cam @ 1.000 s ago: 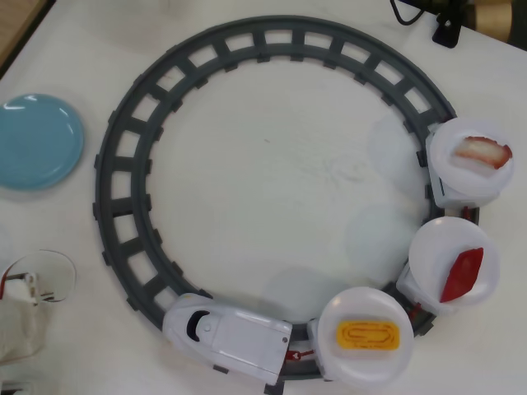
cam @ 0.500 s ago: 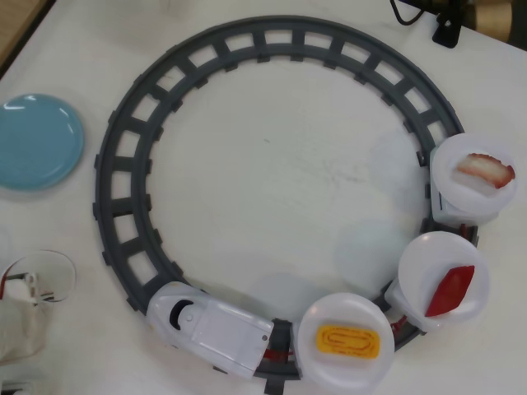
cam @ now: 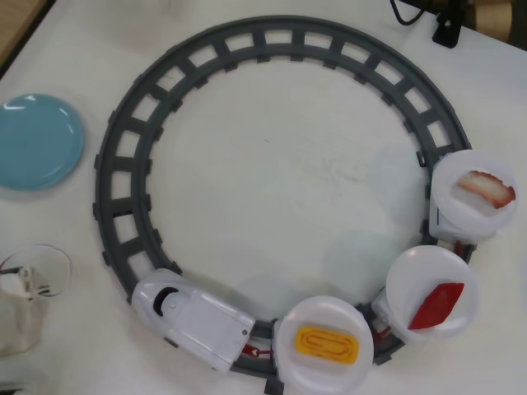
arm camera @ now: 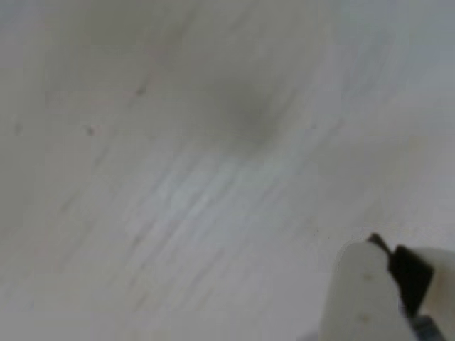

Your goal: Pick up the sushi from the Shinkansen and put it on the blue dish

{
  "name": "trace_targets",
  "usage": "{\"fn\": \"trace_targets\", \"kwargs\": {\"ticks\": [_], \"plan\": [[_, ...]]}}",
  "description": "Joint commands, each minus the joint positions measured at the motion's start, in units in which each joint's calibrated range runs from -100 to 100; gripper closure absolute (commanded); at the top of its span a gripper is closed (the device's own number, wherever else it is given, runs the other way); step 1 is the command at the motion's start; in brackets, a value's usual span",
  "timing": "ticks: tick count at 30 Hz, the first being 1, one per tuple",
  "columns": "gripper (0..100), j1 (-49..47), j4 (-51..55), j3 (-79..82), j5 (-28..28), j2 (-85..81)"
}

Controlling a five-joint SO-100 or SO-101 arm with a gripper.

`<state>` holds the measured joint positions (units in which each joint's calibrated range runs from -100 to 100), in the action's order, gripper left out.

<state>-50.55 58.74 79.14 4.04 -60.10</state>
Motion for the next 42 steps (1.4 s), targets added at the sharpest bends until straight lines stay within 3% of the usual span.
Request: {"fn": "trace_targets", "kwargs": {"ticks": [1, 21, 34, 42], "plan": [[96, 0.55, 2.87, -7.36, -0.16, 0.25], [96, 0.82, 19.18, -30.27, 0.04, 1.08], [96, 14.11, 24.45, -51.82, 0.04, 27.87], [83, 18.51, 30.31, -57.68, 0.15, 30.61]]}}
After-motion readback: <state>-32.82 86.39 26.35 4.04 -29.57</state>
